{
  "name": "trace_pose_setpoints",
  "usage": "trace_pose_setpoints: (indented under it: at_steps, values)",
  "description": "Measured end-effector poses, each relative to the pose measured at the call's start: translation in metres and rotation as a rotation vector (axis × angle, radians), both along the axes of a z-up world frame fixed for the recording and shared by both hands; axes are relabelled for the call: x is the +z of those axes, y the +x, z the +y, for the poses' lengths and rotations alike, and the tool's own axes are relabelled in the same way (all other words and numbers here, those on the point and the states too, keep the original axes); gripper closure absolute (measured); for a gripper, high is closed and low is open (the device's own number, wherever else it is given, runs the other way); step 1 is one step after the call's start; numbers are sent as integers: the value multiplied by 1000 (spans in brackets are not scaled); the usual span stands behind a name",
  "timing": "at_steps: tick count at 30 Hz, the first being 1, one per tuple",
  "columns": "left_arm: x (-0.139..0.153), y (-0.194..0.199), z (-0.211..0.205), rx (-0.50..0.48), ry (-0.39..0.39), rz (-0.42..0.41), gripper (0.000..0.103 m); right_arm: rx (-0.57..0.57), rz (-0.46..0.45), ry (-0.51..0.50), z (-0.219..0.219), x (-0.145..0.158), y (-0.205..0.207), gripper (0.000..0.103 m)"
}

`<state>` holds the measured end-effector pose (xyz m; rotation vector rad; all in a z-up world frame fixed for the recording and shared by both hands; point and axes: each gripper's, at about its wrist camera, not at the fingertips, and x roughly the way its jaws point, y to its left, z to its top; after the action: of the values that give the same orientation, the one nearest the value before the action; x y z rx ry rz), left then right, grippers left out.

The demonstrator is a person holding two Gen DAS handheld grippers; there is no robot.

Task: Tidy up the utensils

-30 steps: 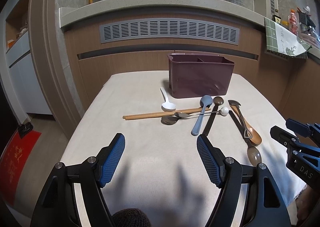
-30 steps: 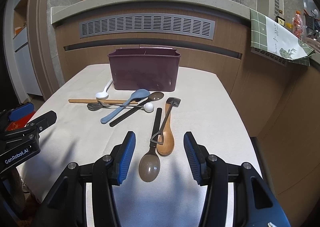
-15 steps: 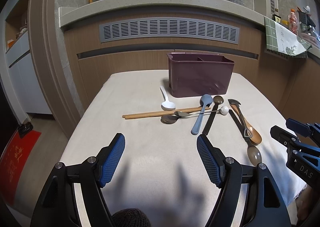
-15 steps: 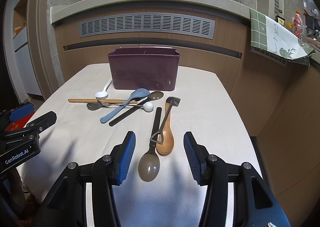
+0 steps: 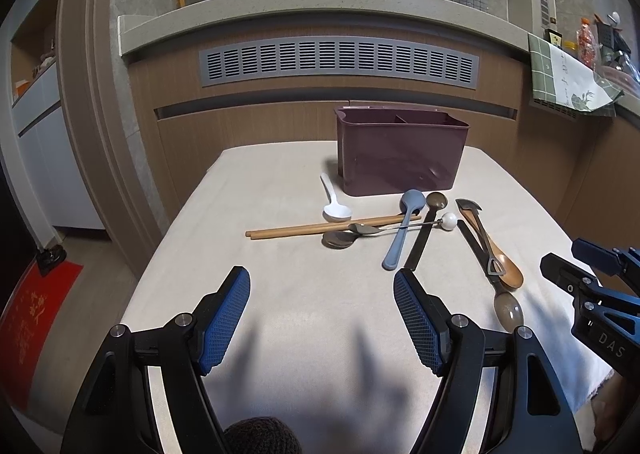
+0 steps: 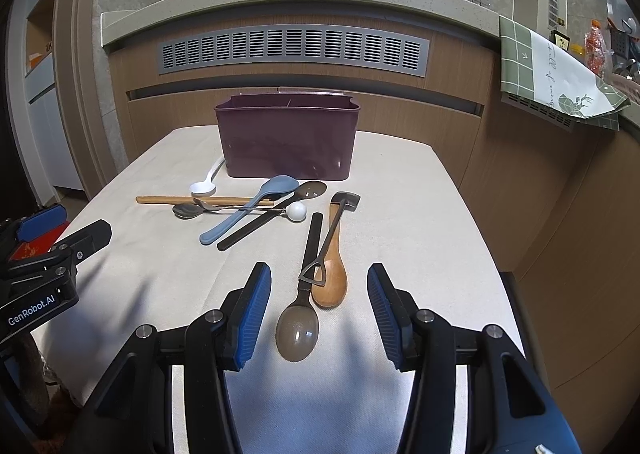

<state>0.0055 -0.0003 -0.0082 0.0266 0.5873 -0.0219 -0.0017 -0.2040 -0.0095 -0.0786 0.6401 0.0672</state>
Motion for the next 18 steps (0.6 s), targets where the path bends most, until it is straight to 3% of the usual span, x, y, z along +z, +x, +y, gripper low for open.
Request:
trace_pose_setpoints:
  at_steps: [12, 18]
  values:
    - [1, 9, 2, -12, -12, 11, 29, 6, 12, -10, -3, -2, 4, 56]
    - [2, 41, 21, -60, -124, 45, 28, 18, 52, 32, -20, -2, 26, 57]
